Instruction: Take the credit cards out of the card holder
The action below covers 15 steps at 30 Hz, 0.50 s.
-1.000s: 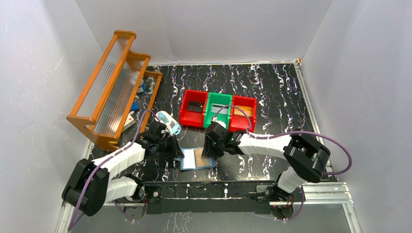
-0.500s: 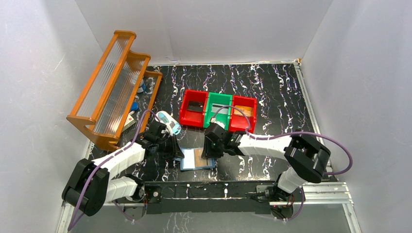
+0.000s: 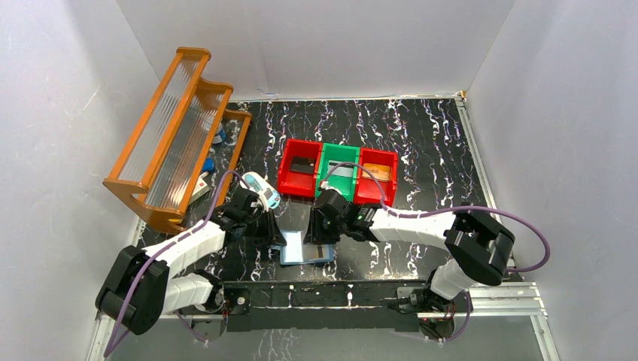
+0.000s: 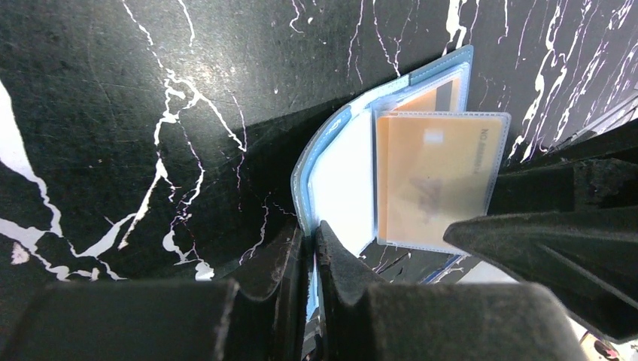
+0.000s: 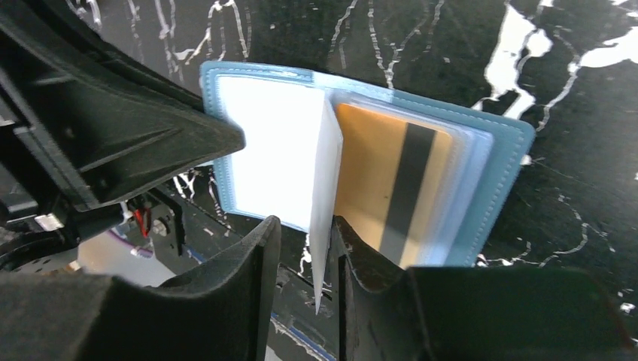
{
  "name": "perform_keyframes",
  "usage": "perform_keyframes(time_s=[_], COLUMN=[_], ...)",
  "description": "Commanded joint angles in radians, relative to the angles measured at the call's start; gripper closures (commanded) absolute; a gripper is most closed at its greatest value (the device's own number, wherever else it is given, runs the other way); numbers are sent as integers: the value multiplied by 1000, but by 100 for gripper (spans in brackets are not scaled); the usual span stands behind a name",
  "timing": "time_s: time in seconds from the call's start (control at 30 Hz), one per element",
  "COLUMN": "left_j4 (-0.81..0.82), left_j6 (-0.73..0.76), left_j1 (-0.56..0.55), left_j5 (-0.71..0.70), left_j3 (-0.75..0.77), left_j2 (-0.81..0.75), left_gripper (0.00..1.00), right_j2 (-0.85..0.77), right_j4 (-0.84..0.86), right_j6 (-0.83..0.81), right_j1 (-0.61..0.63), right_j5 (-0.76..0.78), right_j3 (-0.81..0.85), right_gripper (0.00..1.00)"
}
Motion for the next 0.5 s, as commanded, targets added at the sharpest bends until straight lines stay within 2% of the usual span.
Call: perform_keyframes(time_s=[0.0, 0.3, 0.47], left_j4=[-6, 80, 54], left_j6=[6, -62, -104], left_j1=[-14, -60, -74], left_j5=[40, 38, -40], left_j3=[-1, -35, -51], left_j2=[-11, -27, -71], left_gripper=[95, 95, 80], right_j2=[1, 30, 22], right_j4=[111, 270, 307], right_j6=[14, 73, 90], right_j1=[8, 8, 8], right_j5=[-67, -152, -164], right_j3=[34, -27, -54], right_gripper=[59, 51, 49])
